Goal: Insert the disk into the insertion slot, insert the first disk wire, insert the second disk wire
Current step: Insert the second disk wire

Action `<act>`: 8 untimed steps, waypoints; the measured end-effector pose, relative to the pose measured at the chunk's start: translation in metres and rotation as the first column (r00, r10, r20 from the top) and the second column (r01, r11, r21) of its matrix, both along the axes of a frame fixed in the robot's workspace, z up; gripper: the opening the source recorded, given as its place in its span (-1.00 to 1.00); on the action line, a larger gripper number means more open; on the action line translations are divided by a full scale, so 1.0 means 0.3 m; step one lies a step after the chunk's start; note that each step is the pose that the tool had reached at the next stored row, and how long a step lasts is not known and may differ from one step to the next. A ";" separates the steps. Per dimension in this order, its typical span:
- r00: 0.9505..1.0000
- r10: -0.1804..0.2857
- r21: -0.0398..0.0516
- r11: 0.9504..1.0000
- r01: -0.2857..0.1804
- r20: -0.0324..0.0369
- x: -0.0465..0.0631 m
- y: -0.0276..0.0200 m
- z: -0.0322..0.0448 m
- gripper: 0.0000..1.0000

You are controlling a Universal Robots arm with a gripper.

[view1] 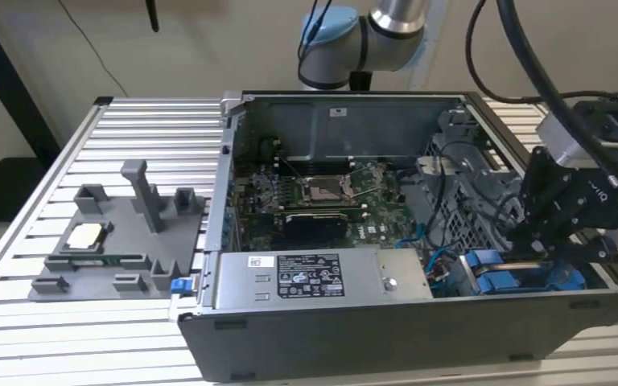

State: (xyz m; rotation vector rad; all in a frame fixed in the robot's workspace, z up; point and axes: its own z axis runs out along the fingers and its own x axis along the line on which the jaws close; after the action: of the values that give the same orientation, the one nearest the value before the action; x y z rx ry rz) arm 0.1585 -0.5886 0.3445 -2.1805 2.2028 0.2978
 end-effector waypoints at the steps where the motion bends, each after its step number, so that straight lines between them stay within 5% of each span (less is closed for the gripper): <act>1: 1.000 0.000 0.000 1.000 0.000 0.000 0.000 0.000 0.016 -0.51; 5: 1.000 0.000 0.000 1.000 0.000 0.001 0.000 0.000 0.075 -0.51; 8: 1.000 0.000 -0.001 1.000 0.000 0.007 -0.001 0.000 0.105 -0.51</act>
State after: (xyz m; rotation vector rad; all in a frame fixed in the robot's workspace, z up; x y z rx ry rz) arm 0.1581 -0.5886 0.3761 -2.1785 2.1998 0.2889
